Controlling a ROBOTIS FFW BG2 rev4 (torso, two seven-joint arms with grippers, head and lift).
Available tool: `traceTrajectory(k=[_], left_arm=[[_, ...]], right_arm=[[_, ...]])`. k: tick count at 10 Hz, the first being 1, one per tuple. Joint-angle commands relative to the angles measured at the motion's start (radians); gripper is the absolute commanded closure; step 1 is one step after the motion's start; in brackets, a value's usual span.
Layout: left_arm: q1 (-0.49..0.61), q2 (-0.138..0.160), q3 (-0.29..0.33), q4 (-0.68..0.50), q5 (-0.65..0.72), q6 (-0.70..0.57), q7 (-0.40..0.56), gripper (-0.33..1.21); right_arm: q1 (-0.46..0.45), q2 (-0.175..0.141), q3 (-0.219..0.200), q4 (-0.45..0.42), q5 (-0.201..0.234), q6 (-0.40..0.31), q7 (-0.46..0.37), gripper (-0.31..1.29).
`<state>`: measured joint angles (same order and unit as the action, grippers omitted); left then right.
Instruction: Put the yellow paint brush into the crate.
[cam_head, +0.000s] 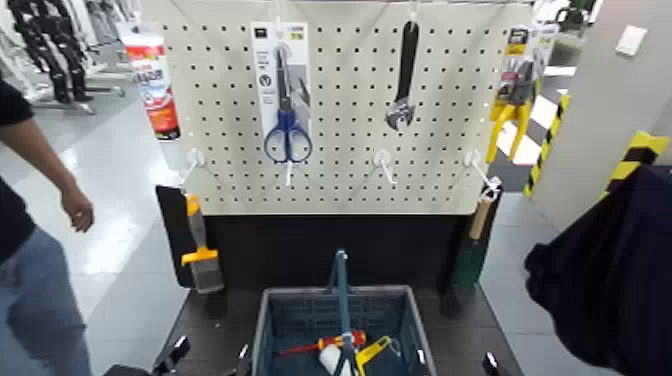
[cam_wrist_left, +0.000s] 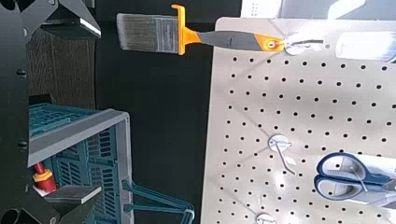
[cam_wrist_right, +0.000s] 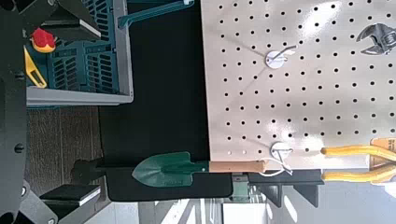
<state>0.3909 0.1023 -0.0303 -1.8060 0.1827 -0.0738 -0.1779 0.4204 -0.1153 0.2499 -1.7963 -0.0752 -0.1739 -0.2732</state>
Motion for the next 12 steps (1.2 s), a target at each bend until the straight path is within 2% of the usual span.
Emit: traceTrajectory(k=[1, 4, 6, 9, 11, 12], left_arm=[[-0.003, -0.003, 0.000, 0.001, -0.002, 0.003, 0.000, 0.14], [-0.006, -0.004, 0.006, 0.001, 0.000, 0.012, -0.009, 0.14], [-0.015, -0.003, 0.029, 0.016, 0.027, 0.026, -0.068, 0.14], [-0.058, 0.008, 0.147, 0.045, 0.072, 0.058, -0.230, 0.14], [-0.073, 0.017, 0.202, 0.042, 0.083, 0.080, -0.276, 0.14], [-0.083, 0.031, 0.225, 0.036, 0.083, 0.101, -0.298, 0.14]], right_arm=[[0.001, 0.000, -0.001, 0.000, 0.000, -0.001, -0.003, 0.14], [0.000, 0.000, 0.000, 0.000, 0.000, 0.001, -0.003, 0.14], [-0.002, -0.001, 0.003, -0.002, 0.000, 0.008, -0.001, 0.14], [-0.006, -0.004, 0.008, -0.005, 0.000, 0.024, 0.000, 0.14], [-0.006, -0.004, 0.006, -0.006, 0.000, 0.028, 0.002, 0.14], [-0.006, -0.004, 0.006, -0.006, 0.000, 0.030, 0.002, 0.14]])
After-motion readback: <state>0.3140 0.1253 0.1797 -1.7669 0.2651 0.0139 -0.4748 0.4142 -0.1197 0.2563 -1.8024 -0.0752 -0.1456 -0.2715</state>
